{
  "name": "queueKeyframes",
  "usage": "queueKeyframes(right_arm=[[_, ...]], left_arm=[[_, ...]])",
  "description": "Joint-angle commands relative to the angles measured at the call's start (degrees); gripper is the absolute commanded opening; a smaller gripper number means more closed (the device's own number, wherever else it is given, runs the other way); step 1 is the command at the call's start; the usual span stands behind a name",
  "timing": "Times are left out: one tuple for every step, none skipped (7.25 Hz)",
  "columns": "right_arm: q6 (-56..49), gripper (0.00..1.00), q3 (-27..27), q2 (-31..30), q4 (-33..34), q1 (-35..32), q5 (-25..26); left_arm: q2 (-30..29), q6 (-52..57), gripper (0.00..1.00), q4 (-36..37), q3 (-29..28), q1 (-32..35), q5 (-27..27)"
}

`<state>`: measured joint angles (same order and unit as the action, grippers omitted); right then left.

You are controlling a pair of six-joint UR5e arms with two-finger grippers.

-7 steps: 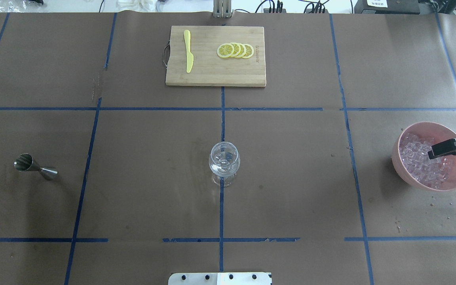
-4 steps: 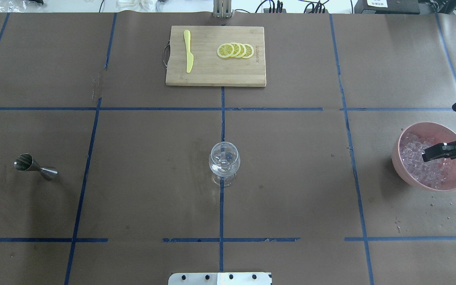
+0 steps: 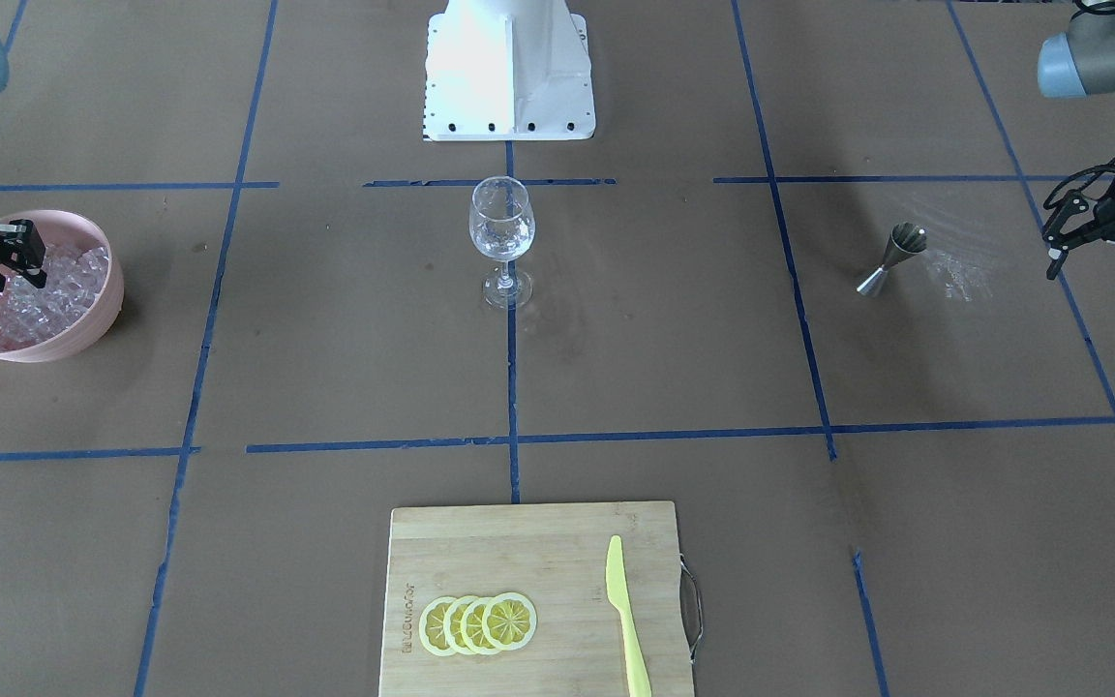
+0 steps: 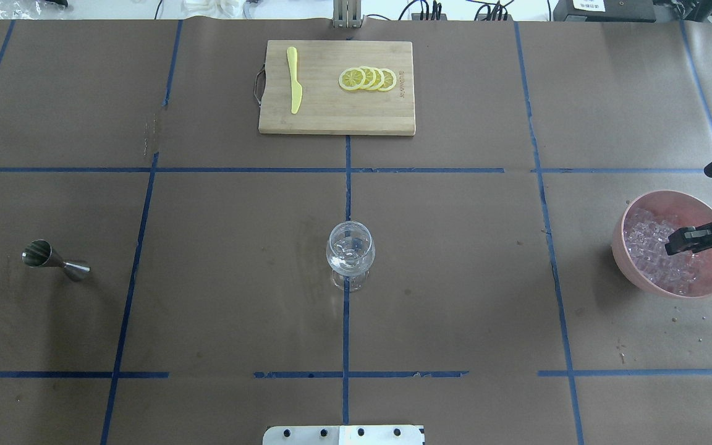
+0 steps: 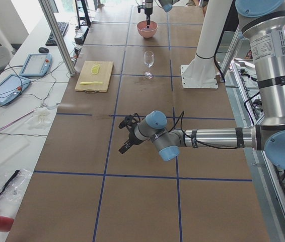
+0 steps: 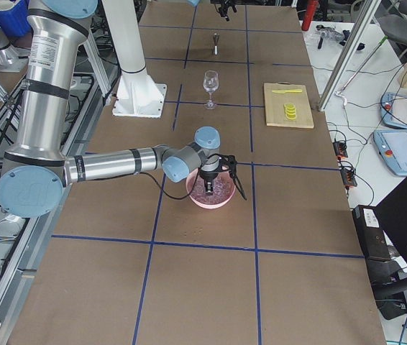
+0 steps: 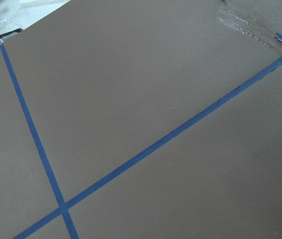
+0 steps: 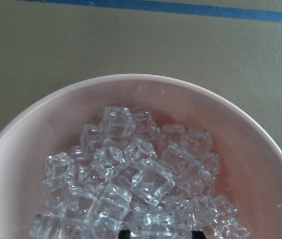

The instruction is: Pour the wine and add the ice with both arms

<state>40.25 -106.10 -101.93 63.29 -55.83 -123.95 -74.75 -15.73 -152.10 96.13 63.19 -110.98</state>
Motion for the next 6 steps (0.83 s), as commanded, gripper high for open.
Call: queueKeyframes(right_arm=[[0.00, 0.40, 0.11, 0.06, -0.01, 0.02, -0.06], [0.00, 0.18, 0.19, 0.06, -0.01, 0.11, -0.06], [0.00, 0.00, 0.28, 0.15, 0.07, 0.11, -0.50], [0.09, 0.00, -0.50, 0.24, 0.08, 0.02, -1.37], [0.00, 0.00, -1.64, 0.41, 0.08, -0.67, -2.68], [0.09, 0.00, -3.56, 0.41, 0.25, -3.81, -5.13]], left_arm=[[0.13, 0.00, 1.00, -0.04, 0.02, 0.00, -0.03], [0.22, 0.00, 1.00, -0.04, 0.02, 0.00, -0.03], [0.22, 0.00, 1.00, -0.04, 0.02, 0.00, -0.03], [0.22, 0.00, 1.00, -0.21, 0.02, 0.00, -0.03], [0.22, 0.00, 1.00, -1.34, -0.06, 0.00, -0.03], [0.22, 0.00, 1.00, -1.53, -0.06, 0.00, -0.03]])
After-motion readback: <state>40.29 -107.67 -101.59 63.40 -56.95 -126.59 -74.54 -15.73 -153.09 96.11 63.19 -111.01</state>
